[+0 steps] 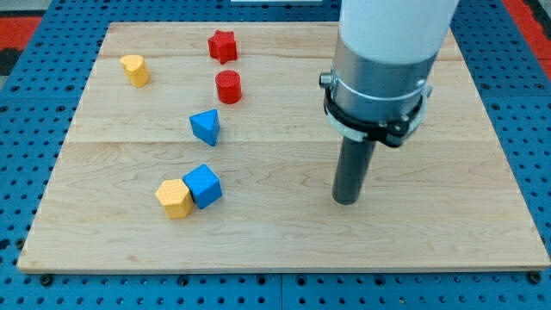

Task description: Slide the blue triangle right a bit

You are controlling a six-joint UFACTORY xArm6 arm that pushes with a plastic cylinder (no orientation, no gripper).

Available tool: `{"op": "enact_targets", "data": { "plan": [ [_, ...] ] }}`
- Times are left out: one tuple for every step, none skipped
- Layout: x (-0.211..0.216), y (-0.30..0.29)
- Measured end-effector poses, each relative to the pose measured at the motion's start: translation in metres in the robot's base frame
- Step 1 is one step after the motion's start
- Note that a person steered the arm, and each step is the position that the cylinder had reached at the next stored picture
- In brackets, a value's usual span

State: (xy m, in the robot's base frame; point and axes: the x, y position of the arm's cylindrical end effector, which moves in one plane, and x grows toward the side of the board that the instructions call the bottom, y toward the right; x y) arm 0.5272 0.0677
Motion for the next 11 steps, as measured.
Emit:
{"op": "enact_targets", "data": {
  "plan": [
    [0.043,-0.025],
    [0.087,-0.091],
    [0.081,-0.208],
    [0.039,-0.3],
    [-0.005,-0.289],
    [-0.052,-0.287],
    [-0.086,-0.244],
    [-0.097,-0.217],
    [-0.107,-0.211],
    [-0.108,-0.196],
    [-0.108,-0.19]
  ]
}}
